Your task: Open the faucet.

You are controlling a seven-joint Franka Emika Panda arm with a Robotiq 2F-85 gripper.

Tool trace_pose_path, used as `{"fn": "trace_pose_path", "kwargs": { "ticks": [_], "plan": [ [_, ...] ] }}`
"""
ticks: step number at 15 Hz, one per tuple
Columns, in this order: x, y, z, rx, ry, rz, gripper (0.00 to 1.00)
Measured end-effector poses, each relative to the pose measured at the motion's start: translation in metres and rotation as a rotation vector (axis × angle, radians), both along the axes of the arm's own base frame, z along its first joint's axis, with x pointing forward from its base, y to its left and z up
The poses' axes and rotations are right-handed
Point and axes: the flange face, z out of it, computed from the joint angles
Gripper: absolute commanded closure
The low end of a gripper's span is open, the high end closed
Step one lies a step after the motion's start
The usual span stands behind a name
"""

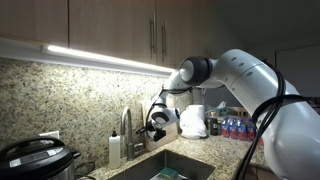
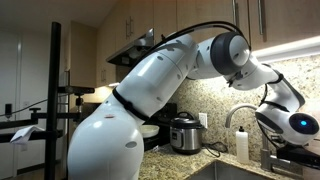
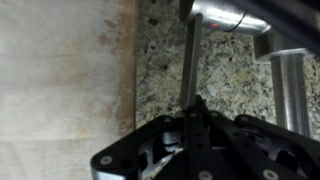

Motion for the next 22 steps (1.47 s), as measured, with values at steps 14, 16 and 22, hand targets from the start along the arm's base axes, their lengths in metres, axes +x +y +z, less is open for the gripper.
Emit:
{"fn": "trace_pose_path", "kwargs": {
  "ticks": [14,16,22],
  "plan": [
    [-0.046,0.016,0.026,0.042,-0.027,0.052,1.0],
    [-0.072,0.014,0.024,0.017,0.018,0.047,1.0],
    [-0.166,0.015,0.033,-0.192,0.277,-0.076,1.0]
  ]
}}
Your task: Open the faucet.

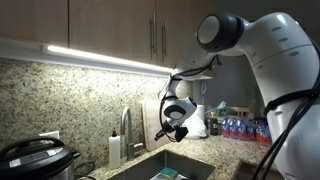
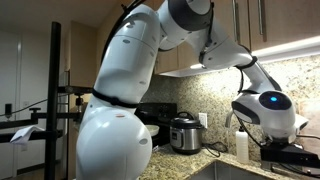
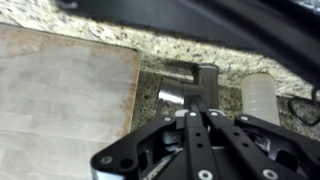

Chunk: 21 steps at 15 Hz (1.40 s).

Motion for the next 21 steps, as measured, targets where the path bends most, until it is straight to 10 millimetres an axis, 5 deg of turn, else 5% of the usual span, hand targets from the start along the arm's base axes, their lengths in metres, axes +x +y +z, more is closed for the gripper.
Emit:
{"fn": "trace_pose_path", "kwargs": {
  "ticks": [7,11,15,21],
  "plan": [
    [-0.1,0.032,-0.011,-0.101,0.274,-0.13,1.0],
    [-0.146,0.029,-0.02,-0.095,0.347,-0.194,1.0],
    [-0.17,0.02,-0.01,-0.109,0.344,-0.23,1.0],
    [-0.172,0.0,-0.002,-0.145,0.329,-0.255,1.0]
  ]
}}
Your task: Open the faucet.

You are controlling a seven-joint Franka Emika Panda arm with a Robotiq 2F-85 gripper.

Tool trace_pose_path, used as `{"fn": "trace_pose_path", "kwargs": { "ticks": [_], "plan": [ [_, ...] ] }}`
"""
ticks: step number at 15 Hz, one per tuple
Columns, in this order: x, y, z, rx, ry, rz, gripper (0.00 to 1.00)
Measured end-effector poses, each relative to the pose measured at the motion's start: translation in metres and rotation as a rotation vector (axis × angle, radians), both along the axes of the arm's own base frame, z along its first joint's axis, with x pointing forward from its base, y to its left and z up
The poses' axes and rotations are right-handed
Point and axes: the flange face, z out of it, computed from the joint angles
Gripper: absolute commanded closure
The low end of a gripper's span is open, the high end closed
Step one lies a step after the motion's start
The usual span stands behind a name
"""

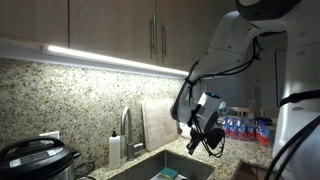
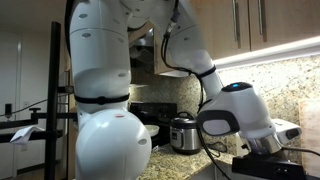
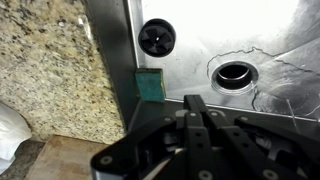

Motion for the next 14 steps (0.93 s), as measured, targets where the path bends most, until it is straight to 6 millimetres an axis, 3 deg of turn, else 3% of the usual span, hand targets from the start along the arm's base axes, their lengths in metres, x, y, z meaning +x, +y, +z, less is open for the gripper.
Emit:
{"fn": "trace_pose_path", "kwargs": {
  "ticks": [3,4,5,6,9,14],
  "plan": [
    [-0.0016,-0.0073,0.0023,-0.019,-0.001,-0.006,1.0],
    [-0.0021,-0.009,0.0027,-0.023,-0.001,-0.007,0.74],
    [-0.0024,-0.0106,0.0033,-0.026,-0.001,-0.007,0.73],
    [-0.0025,-0.0119,0.0048,-0.029,-0.004,-0.009,0.93],
    [-0.0023,-0.0125,0.0048,-0.028,-0.005,-0.01,0.74],
    [-0.0024,-0.0125,0.0042,-0.027,-0.003,-0.01,0.73]
  ]
}}
